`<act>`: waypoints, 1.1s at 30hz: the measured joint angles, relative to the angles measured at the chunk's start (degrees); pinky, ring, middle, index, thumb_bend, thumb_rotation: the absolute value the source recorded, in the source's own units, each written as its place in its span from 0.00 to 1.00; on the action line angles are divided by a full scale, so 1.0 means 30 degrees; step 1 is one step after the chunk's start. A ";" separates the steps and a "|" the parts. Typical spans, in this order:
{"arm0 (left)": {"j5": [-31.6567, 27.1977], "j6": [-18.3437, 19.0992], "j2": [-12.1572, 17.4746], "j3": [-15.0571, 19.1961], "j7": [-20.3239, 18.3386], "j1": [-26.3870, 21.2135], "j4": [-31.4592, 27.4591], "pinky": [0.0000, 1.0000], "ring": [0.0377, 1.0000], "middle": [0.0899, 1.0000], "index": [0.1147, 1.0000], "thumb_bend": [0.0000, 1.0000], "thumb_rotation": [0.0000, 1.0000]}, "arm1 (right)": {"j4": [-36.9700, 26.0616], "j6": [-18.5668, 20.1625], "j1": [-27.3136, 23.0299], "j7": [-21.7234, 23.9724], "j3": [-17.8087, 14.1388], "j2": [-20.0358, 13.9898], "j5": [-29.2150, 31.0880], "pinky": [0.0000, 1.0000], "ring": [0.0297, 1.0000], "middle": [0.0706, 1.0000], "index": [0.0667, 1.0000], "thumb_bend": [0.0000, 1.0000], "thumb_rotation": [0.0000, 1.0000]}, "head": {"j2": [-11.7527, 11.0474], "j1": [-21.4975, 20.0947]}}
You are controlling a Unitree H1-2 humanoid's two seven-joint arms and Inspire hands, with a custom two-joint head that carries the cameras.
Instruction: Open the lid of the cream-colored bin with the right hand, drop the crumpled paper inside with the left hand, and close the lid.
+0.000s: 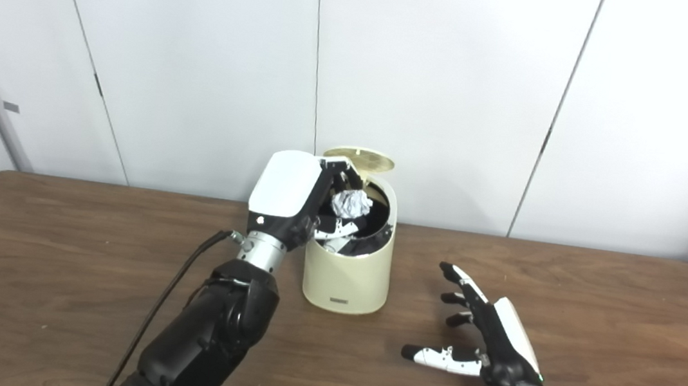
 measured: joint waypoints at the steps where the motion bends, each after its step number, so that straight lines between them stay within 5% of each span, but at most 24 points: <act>1: 0.0080 0.0045 0.0000 -0.0052 0.0070 -0.0005 0.0023 0.30 0.35 0.40 0.48 0.50 0.00 | -0.0032 0.0029 0.0016 0.0012 -0.0003 0.0001 0.0017 0.60 0.78 0.90 0.89 0.71 0.19 | 0.0001 0.0001; 17: 0.1227 0.1090 0.0126 -0.0572 -0.0225 -0.0122 -0.0041 0.35 0.40 0.37 0.47 0.52 0.00 | -0.0157 0.0132 0.0130 0.0058 -0.0059 -0.0005 0.0340 0.62 0.79 0.90 0.89 0.71 0.19 | 0.0118 0.0088; 20: 0.1271 0.1228 0.0128 -0.0605 -0.0266 -0.0135 -0.0055 0.38 0.45 0.39 0.46 0.52 0.00 | -0.0159 0.0130 0.0143 0.0055 -0.0047 -0.0005 0.0350 0.61 0.79 0.90 0.89 0.71 0.20 | 0.0176 0.0088; 22: 0.1330 0.1340 0.0128 -0.0655 -0.0258 -0.0146 -0.0055 0.42 0.49 0.52 0.44 0.52 0.05 | -0.0161 0.0130 0.0142 0.0054 -0.0046 -0.0005 0.0349 0.61 0.79 0.90 0.89 0.71 0.19 | 0.0176 0.0088; 24: 0.1493 0.1447 0.0138 -0.0749 -0.0260 -0.0149 -0.0065 0.42 0.51 0.57 0.56 0.83 0.05 | -0.0175 0.0137 0.0142 0.0055 -0.0040 -0.0005 0.0339 0.61 0.79 0.90 0.89 0.71 0.20 | 0.0176 0.0088; 25: 0.1559 0.1477 0.0142 -0.0788 -0.0261 -0.0149 -0.0076 0.43 0.52 0.59 0.59 0.87 0.06 | -0.0183 0.0151 0.0142 0.0056 -0.0039 -0.0005 0.0344 0.61 0.79 0.90 0.89 0.71 0.19 | 0.0234 0.0117; 33: 0.1723 0.1792 0.0147 -0.0819 -0.0529 -0.0237 -0.0247 0.45 0.57 0.67 0.68 0.92 0.09 | -0.0202 0.0167 0.0143 0.0064 -0.0042 -0.0004 0.0393 0.62 0.79 0.90 0.89 0.72 0.19 | 0.0323 0.0147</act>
